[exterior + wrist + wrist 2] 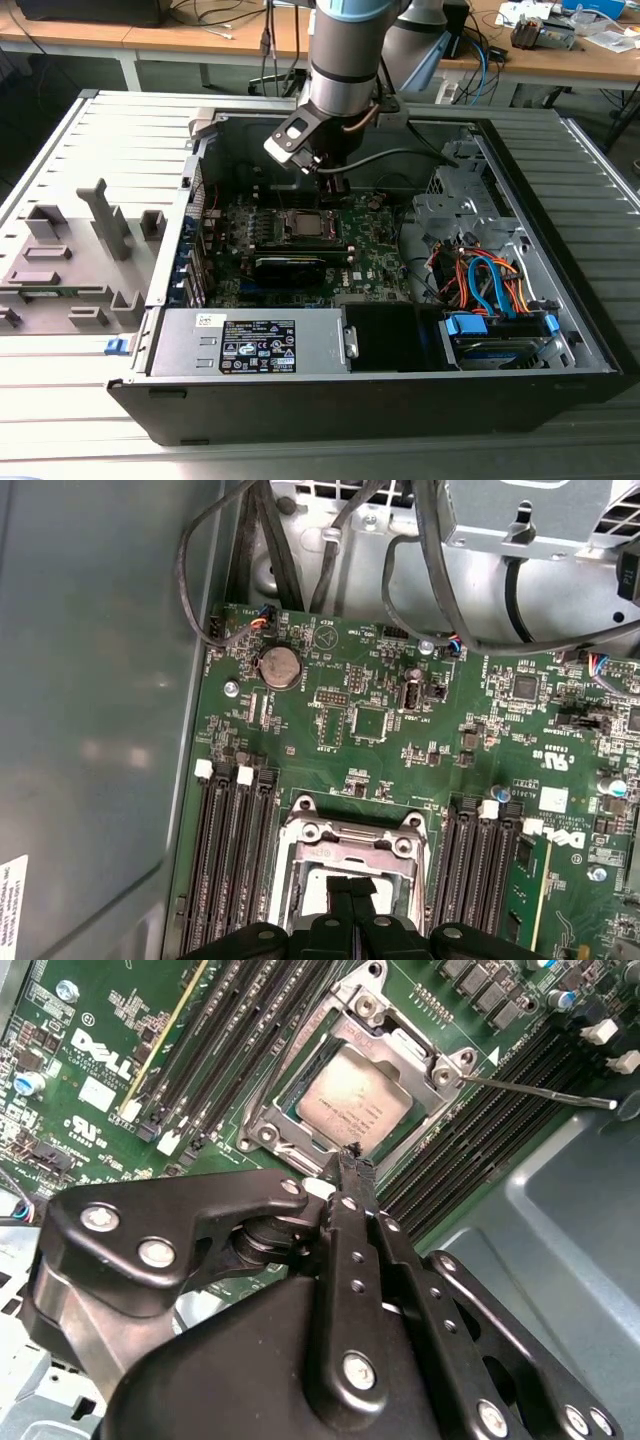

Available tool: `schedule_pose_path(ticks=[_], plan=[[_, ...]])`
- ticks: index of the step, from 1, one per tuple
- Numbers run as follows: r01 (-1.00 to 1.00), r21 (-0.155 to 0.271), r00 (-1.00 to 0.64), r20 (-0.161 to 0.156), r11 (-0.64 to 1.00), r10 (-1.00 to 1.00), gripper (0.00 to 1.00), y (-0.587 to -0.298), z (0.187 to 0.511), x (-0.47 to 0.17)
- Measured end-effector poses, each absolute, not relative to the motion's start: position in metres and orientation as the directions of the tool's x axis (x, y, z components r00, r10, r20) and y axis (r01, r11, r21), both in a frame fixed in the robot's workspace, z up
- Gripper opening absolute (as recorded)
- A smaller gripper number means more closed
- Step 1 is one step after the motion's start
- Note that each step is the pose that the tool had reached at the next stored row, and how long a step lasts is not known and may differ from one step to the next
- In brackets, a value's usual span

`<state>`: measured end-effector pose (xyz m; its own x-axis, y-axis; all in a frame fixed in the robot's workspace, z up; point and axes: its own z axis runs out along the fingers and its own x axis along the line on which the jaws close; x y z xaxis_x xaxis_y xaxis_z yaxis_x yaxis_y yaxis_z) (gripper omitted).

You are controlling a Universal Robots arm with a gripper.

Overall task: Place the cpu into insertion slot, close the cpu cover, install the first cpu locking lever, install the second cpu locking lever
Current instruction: 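Close the cpu cover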

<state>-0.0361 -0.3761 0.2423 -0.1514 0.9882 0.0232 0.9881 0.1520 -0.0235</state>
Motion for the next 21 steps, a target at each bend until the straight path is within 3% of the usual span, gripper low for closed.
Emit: schedule_pose_path(ticks=[21], plan=[[0.988,-0.023,-0.151,0.023,0.152,0.988,0.11,-0.3761,0.2396,-0.0418]])
